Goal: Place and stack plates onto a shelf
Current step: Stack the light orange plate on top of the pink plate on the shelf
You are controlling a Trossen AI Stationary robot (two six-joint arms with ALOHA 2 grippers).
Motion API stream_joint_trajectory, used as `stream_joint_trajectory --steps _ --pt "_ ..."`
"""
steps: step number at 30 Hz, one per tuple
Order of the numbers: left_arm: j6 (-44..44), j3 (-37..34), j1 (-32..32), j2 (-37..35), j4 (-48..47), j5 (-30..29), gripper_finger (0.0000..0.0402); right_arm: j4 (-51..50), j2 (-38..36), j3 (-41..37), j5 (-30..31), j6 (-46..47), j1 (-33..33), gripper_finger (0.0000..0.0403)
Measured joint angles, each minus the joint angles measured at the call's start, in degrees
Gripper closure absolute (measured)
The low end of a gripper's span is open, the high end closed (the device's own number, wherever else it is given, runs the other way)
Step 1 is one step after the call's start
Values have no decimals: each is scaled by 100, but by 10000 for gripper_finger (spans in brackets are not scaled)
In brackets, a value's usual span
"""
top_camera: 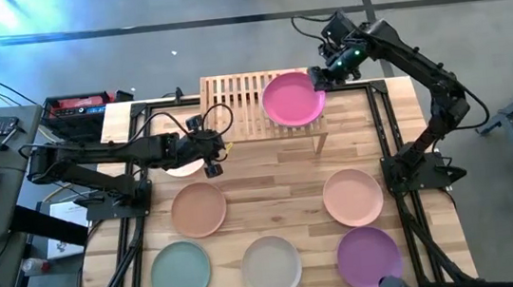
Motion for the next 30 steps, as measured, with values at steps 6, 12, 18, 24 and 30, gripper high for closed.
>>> stream_joint_trajectory --steps 6,12,18,24,30 --pt "-135 0 -15 0 -27 4 321 8 -38 0 24 250 470 311" --pt "-173 0 -17 0 -41 4 321 118 -243 0 433 678 1086 311" --pt "-190 0 -59 -2 -45 6 321 272 -478 2 596 1347 1826 311" --pt "-192 4 -177 -191 -62 -5 321 289 -492 2 1130 2046 2764 311" --pt "-618 4 -318 -473 -76 77 321 299 -492 2 1705 3181 3817 311"
